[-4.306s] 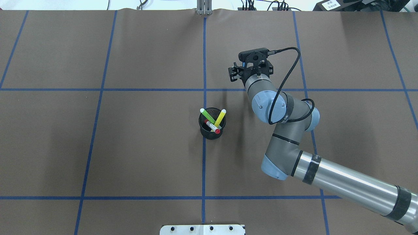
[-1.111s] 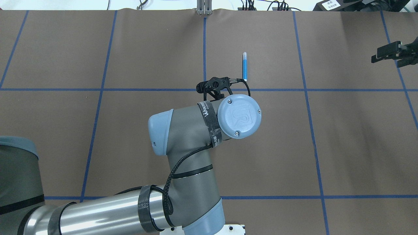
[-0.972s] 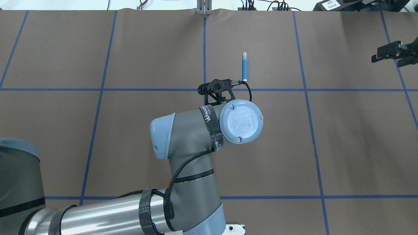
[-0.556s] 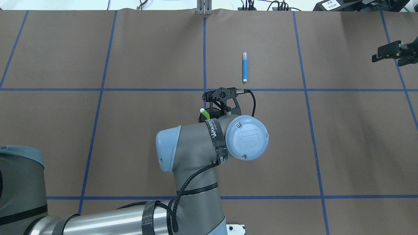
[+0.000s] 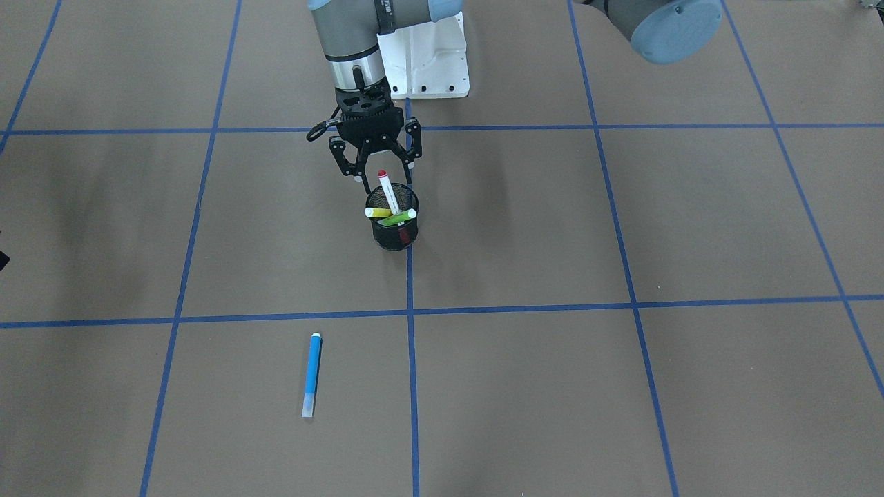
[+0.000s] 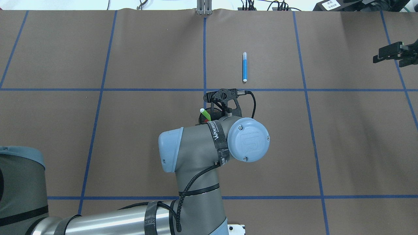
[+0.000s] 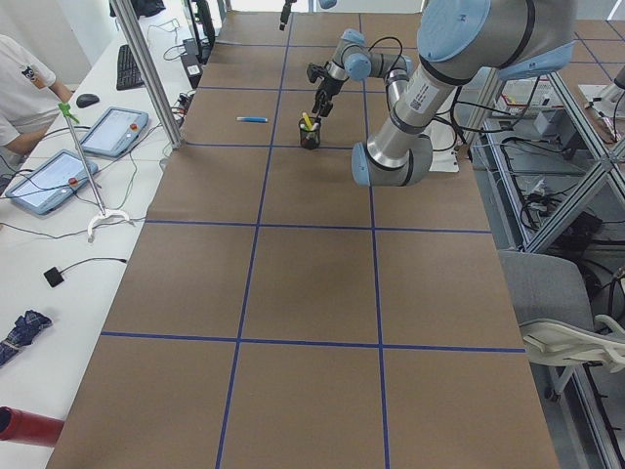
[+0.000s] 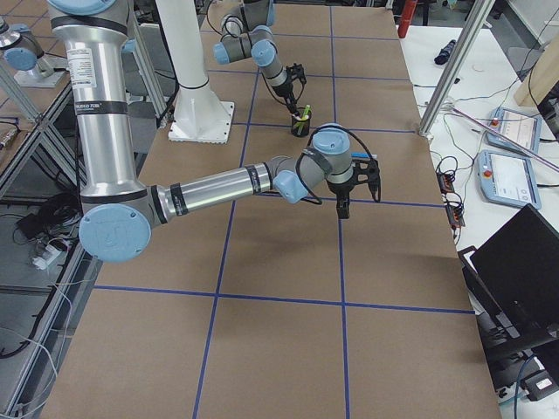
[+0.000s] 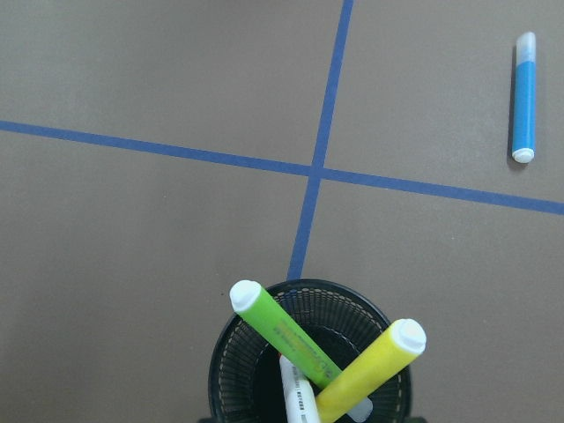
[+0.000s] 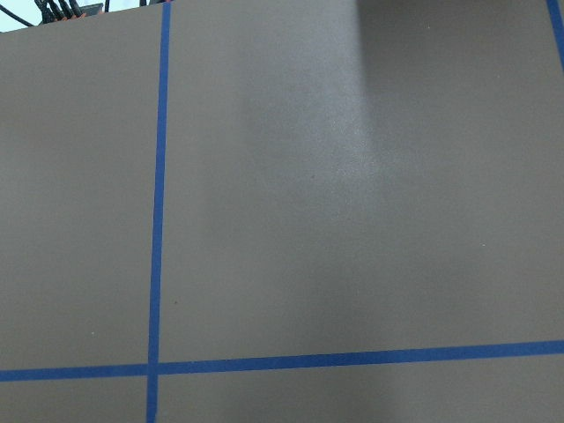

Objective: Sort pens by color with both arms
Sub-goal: 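Lower the left gripper into the cup and grasp the red-capped white marker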

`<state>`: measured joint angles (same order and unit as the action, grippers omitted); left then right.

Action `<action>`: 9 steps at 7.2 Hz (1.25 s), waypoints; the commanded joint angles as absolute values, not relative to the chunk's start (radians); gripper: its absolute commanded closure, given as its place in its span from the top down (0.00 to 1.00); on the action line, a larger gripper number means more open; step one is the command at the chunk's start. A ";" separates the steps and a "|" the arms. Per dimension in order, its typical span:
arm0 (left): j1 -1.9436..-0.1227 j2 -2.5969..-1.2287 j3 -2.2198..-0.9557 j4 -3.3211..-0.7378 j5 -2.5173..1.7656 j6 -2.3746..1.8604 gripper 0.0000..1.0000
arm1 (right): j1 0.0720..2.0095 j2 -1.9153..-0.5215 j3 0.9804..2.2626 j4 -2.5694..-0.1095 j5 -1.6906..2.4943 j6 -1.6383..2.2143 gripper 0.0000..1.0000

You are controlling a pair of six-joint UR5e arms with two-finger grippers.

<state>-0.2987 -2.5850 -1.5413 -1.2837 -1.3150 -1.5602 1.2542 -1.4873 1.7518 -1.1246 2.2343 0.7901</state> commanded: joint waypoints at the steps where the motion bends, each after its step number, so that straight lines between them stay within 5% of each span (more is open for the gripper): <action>1: -0.298 -2.589 -1.526 -1.285 -1.316 -1.560 0.69 | 1.255 -1.489 1.752 -1.124 2.235 0.790 1.00; 2: -0.296 -2.589 -1.528 -1.285 -1.318 -1.562 0.58 | 1.253 -1.488 1.752 -1.126 2.233 0.788 1.00; 4: -0.296 -2.591 -1.529 -1.284 -1.325 -1.569 0.03 | 1.253 -1.488 1.752 -1.126 2.235 0.788 1.00; 9: -0.296 -2.606 -1.545 -1.275 -1.348 -1.569 0.00 | 1.252 -1.486 1.752 -1.126 2.235 0.788 1.00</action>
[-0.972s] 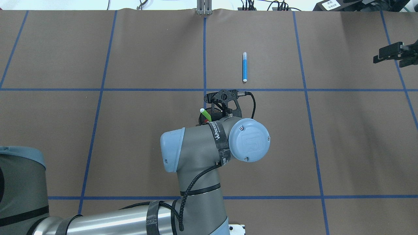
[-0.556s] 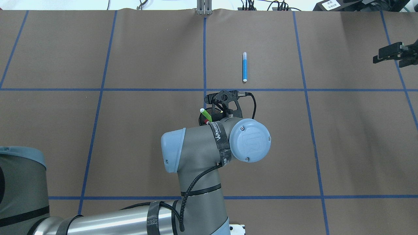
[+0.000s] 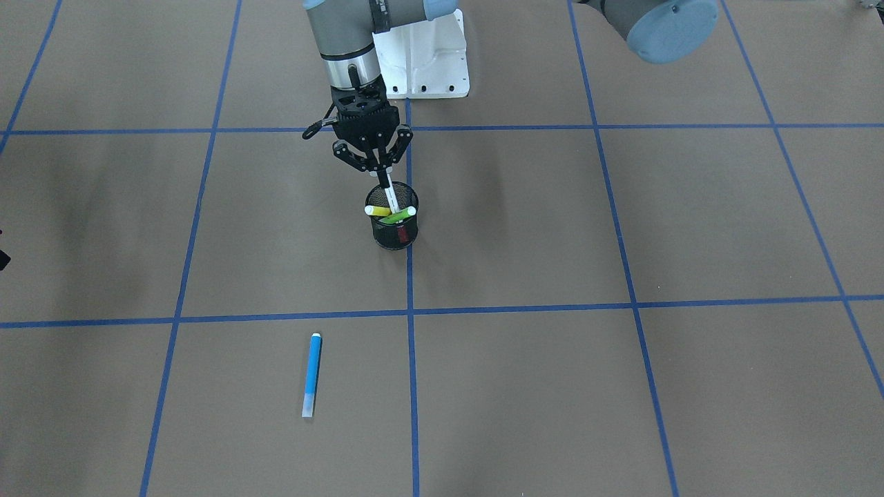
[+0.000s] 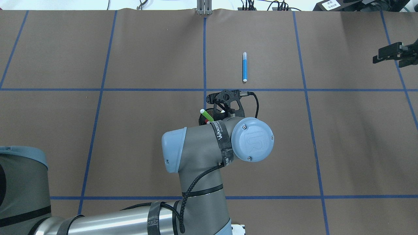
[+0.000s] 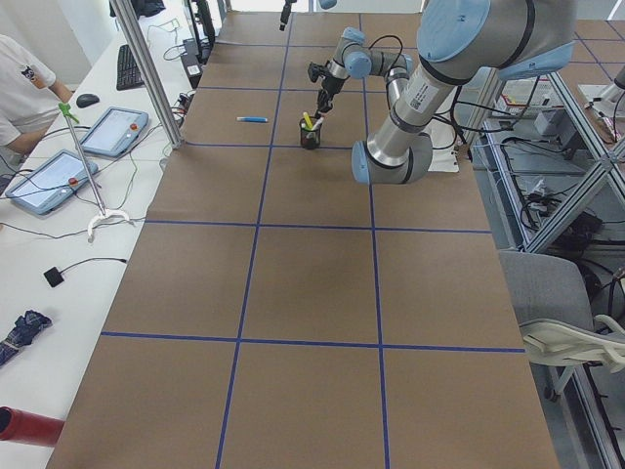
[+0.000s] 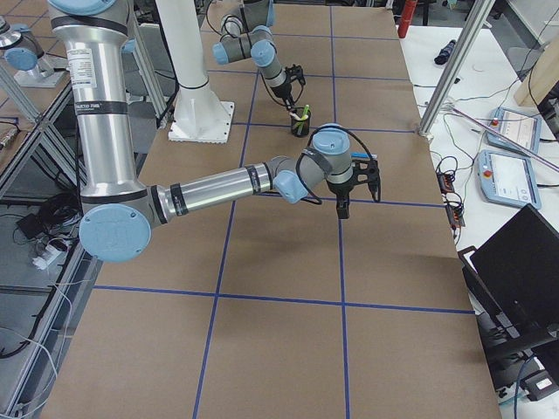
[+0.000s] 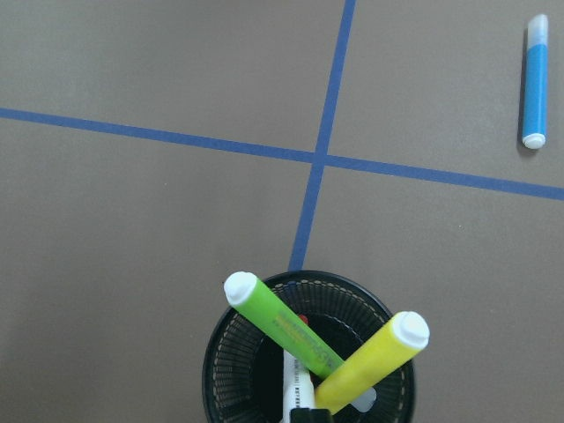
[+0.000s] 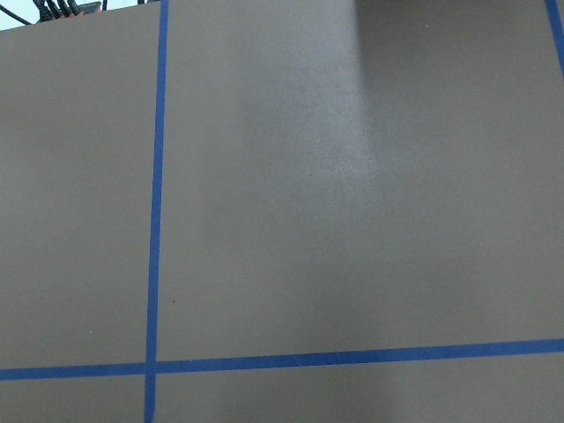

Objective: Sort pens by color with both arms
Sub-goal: 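Lower the left gripper into the cup and grasp the red-capped white marker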

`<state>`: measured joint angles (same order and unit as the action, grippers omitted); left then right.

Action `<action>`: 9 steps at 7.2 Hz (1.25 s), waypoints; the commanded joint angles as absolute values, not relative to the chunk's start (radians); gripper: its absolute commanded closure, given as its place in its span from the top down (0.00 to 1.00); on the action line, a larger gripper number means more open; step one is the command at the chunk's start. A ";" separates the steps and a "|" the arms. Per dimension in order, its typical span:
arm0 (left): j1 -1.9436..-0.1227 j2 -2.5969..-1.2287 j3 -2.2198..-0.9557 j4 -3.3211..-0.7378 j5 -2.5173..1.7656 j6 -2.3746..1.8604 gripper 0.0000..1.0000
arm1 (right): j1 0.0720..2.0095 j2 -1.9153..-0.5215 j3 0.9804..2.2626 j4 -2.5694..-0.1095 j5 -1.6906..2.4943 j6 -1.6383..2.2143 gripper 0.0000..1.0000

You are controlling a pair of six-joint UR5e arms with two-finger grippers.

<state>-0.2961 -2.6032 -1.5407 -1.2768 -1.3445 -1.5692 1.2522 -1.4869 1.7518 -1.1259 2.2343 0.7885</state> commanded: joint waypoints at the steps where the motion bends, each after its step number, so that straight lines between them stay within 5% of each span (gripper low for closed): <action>1: -0.296 -2.609 -1.546 -1.275 -1.348 -1.569 0.25 | 1.253 -1.486 1.752 -1.126 2.235 0.788 1.00; 2: -0.296 -2.603 -1.546 -1.275 -1.348 -1.569 0.66 | 1.253 -1.486 1.752 -1.126 2.233 0.788 1.00; 3: -0.296 -2.602 -1.545 -1.275 -1.347 -1.569 0.77 | 1.253 -1.488 1.752 -1.126 2.235 0.788 1.00; 6: -0.296 -2.596 -1.540 -1.269 -1.348 -1.569 0.75 | 1.253 -1.488 1.753 -1.126 2.235 0.788 1.00; 8: -0.296 -2.597 -1.542 -1.269 -1.350 -1.571 0.54 | 1.253 -1.488 1.752 -1.126 2.235 0.790 1.00; 9: -0.296 -2.597 -1.543 -1.269 -1.351 -1.571 0.29 | 1.253 -1.488 1.752 -1.126 2.235 0.790 1.00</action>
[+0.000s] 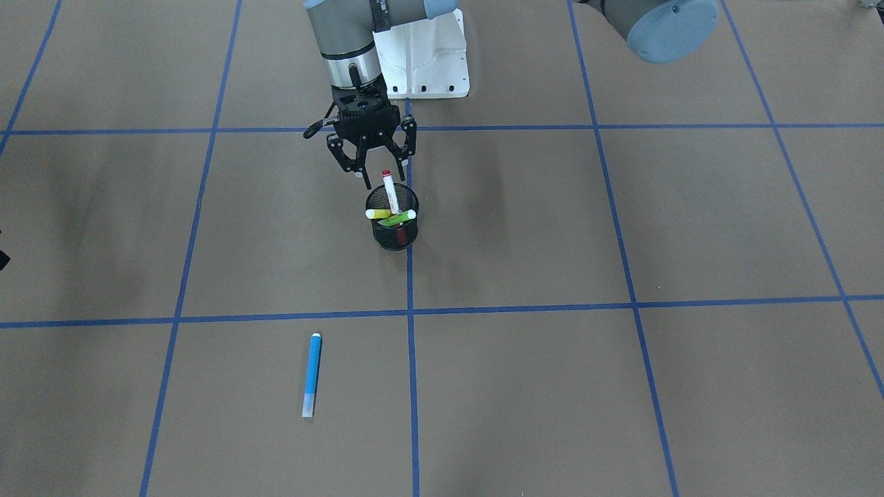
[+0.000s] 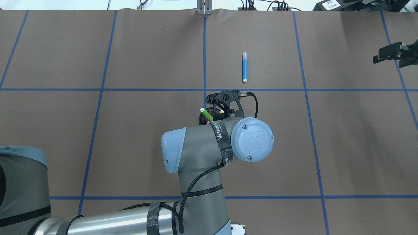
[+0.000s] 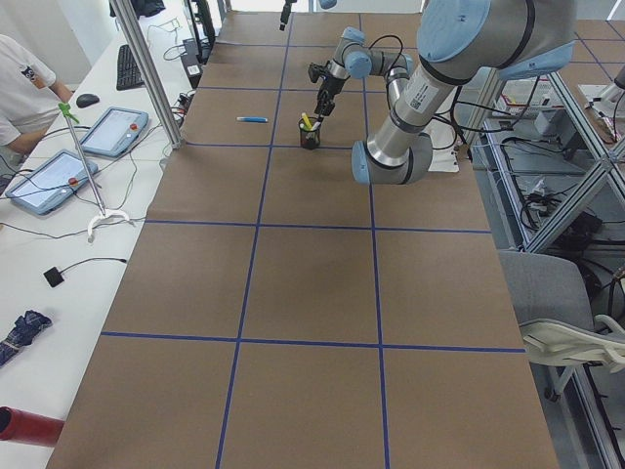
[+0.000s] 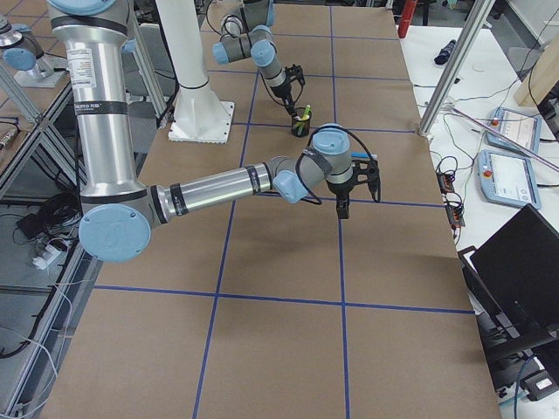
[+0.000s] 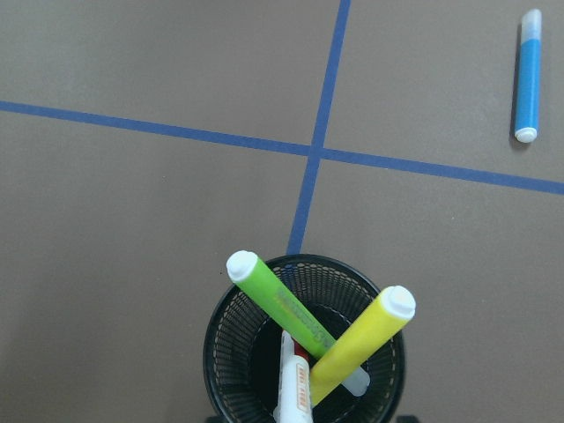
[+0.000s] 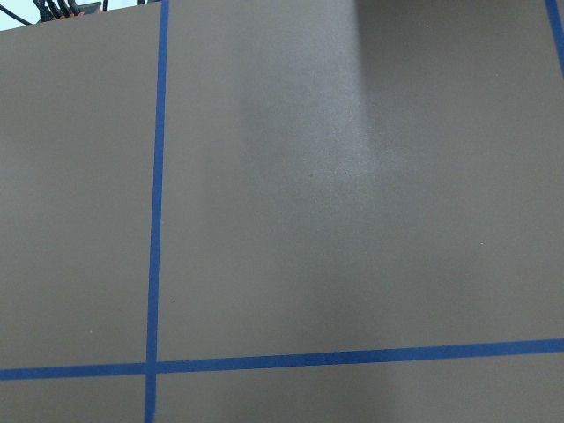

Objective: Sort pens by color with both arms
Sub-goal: 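Lower the left gripper into the cup and grasp the red-capped white marker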

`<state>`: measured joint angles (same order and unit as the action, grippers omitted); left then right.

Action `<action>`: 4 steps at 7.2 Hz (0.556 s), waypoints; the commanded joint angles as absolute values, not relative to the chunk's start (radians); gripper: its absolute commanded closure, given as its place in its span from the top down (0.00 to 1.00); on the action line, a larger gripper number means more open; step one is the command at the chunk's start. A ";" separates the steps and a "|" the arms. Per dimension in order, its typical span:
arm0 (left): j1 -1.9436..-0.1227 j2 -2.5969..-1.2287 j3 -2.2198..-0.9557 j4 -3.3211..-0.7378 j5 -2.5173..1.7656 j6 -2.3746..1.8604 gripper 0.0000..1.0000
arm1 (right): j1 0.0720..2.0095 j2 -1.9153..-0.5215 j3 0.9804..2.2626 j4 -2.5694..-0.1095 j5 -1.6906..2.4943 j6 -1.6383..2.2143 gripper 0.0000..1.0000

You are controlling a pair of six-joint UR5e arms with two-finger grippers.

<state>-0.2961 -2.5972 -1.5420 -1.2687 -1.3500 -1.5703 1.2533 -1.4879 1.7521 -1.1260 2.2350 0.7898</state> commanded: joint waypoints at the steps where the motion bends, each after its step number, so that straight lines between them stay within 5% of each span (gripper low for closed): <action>1: -0.296 -2.596 -1.543 -1.267 -1.356 -1.572 0.11 | 1.252 -1.488 1.750 -1.126 2.233 0.790 1.00; 2: -0.296 -2.595 -1.543 -1.267 -1.356 -1.572 0.00 | 1.252 -1.488 1.750 -1.126 2.233 0.790 1.00; 4: -0.298 -2.599 -1.546 -1.266 -1.368 -1.572 0.00 | 1.252 -1.488 1.750 -1.127 2.233 0.790 1.00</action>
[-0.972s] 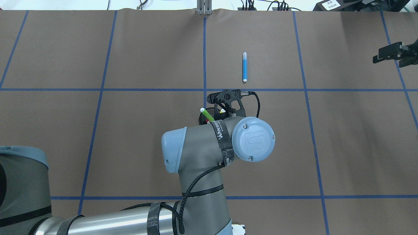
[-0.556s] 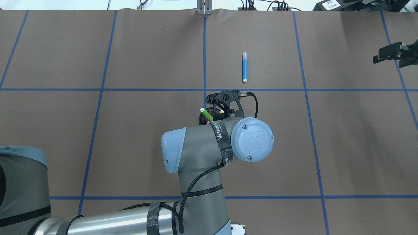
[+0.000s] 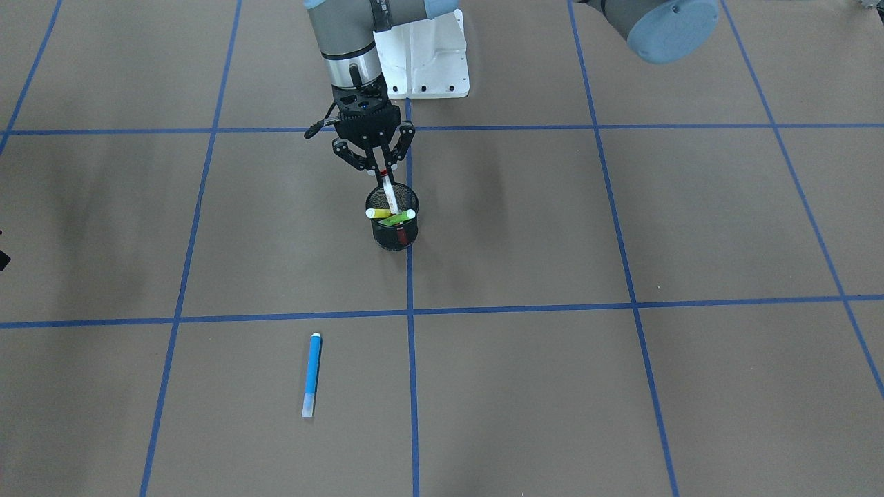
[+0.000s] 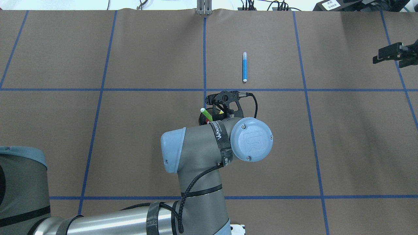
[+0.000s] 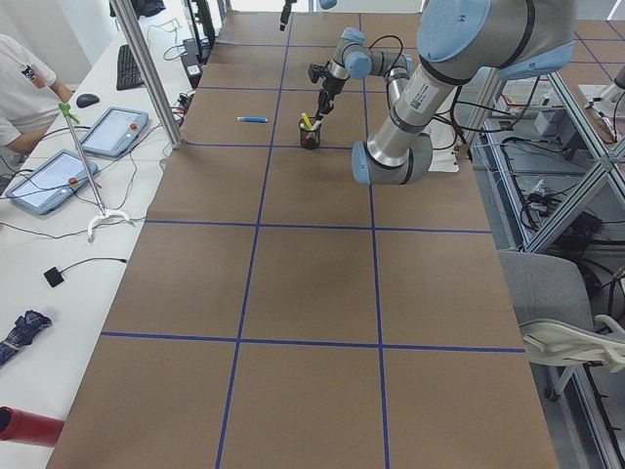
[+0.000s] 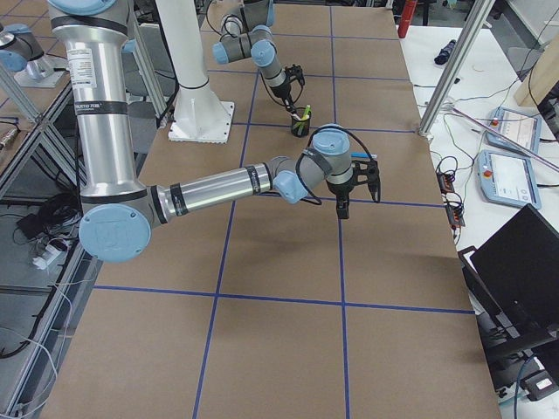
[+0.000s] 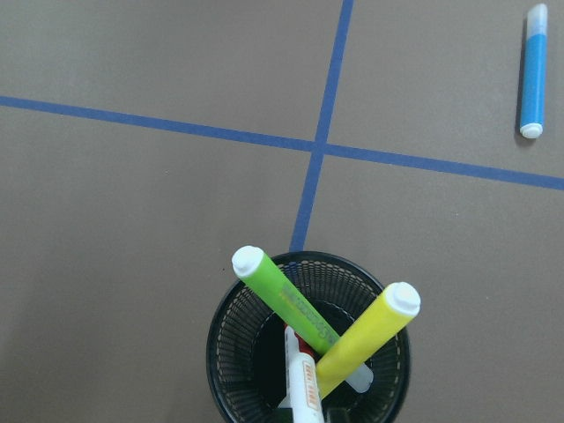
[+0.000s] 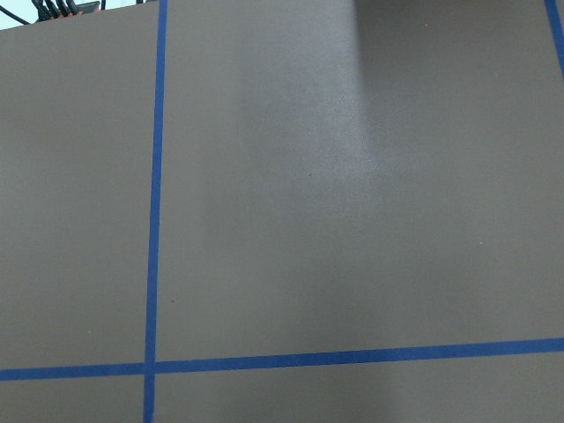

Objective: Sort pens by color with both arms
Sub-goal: 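Lower the left gripper into the cup and grasp the red-capped white marker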

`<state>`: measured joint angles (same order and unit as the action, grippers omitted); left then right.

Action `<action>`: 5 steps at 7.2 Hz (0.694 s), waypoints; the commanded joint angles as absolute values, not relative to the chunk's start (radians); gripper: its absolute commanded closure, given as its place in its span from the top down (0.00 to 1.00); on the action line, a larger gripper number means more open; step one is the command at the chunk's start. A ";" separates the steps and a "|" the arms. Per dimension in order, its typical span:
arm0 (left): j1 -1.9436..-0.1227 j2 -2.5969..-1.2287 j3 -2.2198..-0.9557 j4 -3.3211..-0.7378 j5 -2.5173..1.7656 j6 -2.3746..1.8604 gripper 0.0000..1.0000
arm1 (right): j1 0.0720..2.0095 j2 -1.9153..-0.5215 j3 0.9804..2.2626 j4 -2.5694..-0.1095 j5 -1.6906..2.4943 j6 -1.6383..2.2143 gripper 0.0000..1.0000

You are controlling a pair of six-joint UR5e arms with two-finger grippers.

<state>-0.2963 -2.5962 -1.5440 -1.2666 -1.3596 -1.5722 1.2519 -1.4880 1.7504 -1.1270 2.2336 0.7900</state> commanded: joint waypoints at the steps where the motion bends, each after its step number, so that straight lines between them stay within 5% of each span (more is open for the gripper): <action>1: -0.298 -2.602 -1.574 -1.246 -1.374 -1.572 0.00 | 1.252 -1.486 1.750 -1.127 2.232 0.790 1.00; 5: -0.333 -2.606 -1.718 -1.184 -1.374 -1.563 0.00 | 1.252 -1.486 1.750 -1.127 2.232 0.790 1.00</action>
